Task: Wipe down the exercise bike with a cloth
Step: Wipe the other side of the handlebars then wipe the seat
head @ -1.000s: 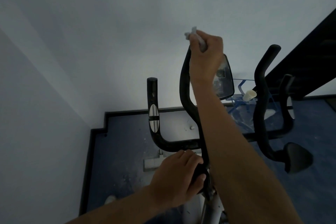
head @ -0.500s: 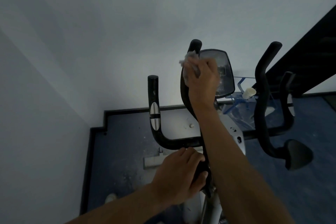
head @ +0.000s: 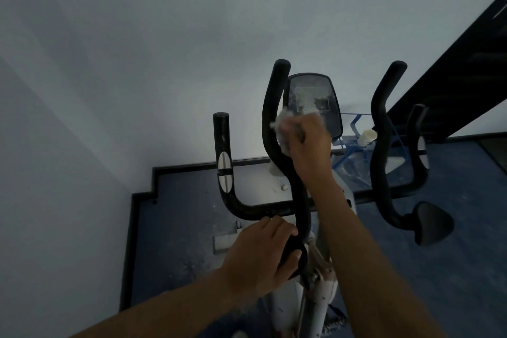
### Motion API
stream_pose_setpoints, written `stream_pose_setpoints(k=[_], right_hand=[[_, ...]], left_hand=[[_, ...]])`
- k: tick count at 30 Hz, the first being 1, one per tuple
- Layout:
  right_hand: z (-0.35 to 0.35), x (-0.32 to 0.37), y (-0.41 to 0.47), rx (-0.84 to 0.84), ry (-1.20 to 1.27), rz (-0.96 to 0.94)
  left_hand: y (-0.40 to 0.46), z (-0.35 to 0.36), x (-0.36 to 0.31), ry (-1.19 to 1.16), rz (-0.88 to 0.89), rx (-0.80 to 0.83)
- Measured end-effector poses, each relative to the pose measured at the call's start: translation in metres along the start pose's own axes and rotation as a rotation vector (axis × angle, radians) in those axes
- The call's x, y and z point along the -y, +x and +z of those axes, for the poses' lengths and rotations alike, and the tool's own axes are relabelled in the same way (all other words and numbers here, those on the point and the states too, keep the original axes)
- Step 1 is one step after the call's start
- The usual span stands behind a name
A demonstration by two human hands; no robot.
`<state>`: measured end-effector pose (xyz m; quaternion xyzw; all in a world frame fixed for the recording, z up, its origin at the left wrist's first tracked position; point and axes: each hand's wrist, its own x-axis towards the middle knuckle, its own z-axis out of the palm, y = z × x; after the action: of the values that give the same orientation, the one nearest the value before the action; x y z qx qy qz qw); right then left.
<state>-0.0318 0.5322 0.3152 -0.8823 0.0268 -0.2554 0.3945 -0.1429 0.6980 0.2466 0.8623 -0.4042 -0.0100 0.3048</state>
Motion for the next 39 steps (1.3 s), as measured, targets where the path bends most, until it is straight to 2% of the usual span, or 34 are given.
stream_pose_setpoints(k=[2,4,7,11,14,20,26,32,35,39], right_hand=[[0.003,0.018,0.027,-0.222,0.160,0.125],[0.007,0.033,0.053,-0.287,0.273,0.224],[0.014,0.030,0.056,-0.206,0.285,0.240],[0.016,0.003,0.015,0.059,0.113,0.075],[0.010,-0.014,-0.008,0.114,0.058,0.104],[-0.016,-0.019,-0.049,0.104,0.044,0.104],[-0.044,-0.014,-0.099,0.113,0.016,0.202],[-0.081,-0.002,-0.149,0.080,0.139,0.332],[-0.096,0.028,-0.148,0.015,0.255,0.348],[-0.104,0.076,-0.133,0.009,0.386,0.240]], left_hand=[[0.000,0.000,0.001,-0.005,0.002,0.001],[0.000,-0.001,0.001,0.000,0.010,-0.001],[0.000,0.000,0.001,0.003,0.020,-0.012],[-0.001,0.002,0.002,0.009,0.023,-0.017],[-0.001,0.004,0.002,0.021,0.018,-0.021],[-0.002,0.004,0.000,0.011,-0.005,-0.036],[-0.002,0.001,-0.007,0.005,-0.038,-0.063],[-0.008,-0.008,-0.008,-0.060,0.016,-0.083],[-0.005,-0.023,-0.020,-0.240,0.012,-0.106],[0.012,-0.049,-0.052,-0.594,0.036,-0.131]])
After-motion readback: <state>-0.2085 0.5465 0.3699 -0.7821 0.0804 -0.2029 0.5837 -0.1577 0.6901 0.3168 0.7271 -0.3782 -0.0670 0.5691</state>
